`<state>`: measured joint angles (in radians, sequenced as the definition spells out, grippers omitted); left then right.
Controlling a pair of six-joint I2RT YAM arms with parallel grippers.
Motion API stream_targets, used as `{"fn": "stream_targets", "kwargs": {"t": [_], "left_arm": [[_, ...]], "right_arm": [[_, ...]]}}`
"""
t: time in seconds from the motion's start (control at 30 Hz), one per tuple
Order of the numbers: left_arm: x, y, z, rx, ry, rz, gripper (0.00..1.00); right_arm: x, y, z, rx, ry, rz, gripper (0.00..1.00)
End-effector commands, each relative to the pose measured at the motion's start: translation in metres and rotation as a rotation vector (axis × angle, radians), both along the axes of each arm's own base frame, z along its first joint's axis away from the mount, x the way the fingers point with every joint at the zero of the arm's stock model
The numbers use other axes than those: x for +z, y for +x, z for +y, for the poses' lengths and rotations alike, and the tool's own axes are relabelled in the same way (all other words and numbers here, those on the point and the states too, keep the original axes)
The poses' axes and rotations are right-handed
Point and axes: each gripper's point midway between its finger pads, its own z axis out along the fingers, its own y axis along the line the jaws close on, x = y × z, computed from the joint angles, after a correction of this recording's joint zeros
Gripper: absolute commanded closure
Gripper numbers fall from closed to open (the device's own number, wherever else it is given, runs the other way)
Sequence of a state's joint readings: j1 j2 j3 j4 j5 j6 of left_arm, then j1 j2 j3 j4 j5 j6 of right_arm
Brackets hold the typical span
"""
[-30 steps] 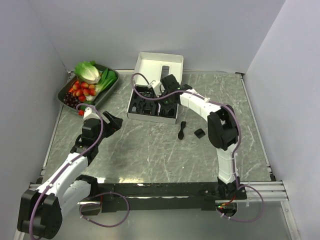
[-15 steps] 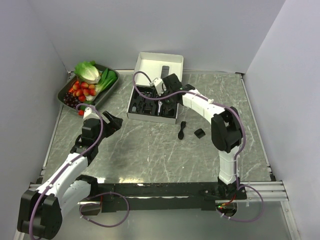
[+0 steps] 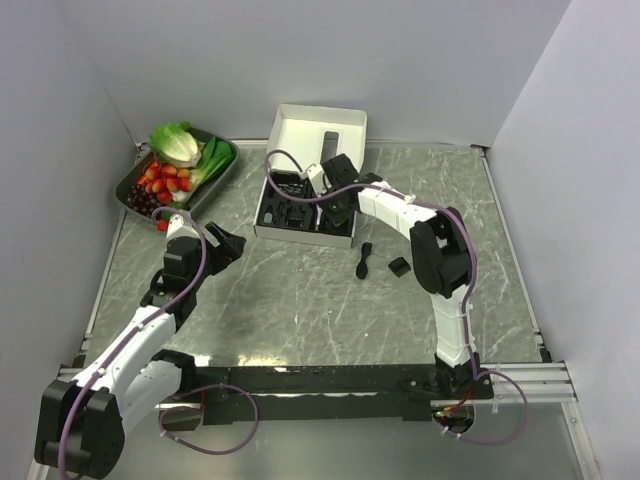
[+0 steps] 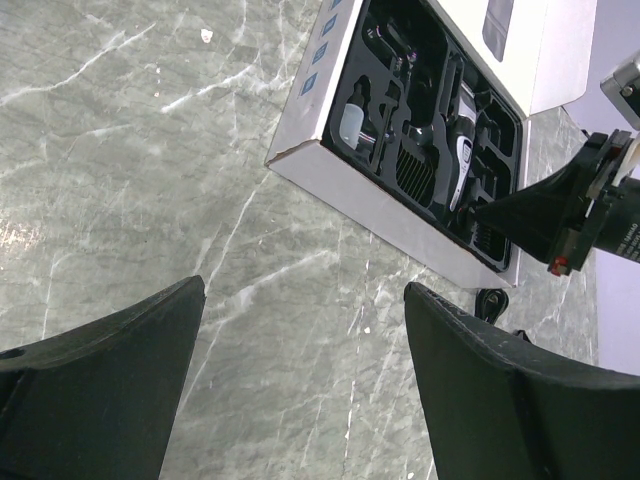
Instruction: Sort the hair-cutting tools
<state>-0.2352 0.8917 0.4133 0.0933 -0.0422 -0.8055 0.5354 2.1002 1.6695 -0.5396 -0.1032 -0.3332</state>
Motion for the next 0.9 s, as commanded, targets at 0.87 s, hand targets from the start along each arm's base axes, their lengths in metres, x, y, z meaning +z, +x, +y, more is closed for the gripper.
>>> {"fn": "stream_targets", "kwargs": {"t": [0.87], "left_arm": [[0.008, 0.016, 0.011, 0.057, 0.062, -0.026, 0.13]], "right_arm": [[0.167, 0.025, -0.033, -0.306, 0.137, -0.424, 0.76]]}}
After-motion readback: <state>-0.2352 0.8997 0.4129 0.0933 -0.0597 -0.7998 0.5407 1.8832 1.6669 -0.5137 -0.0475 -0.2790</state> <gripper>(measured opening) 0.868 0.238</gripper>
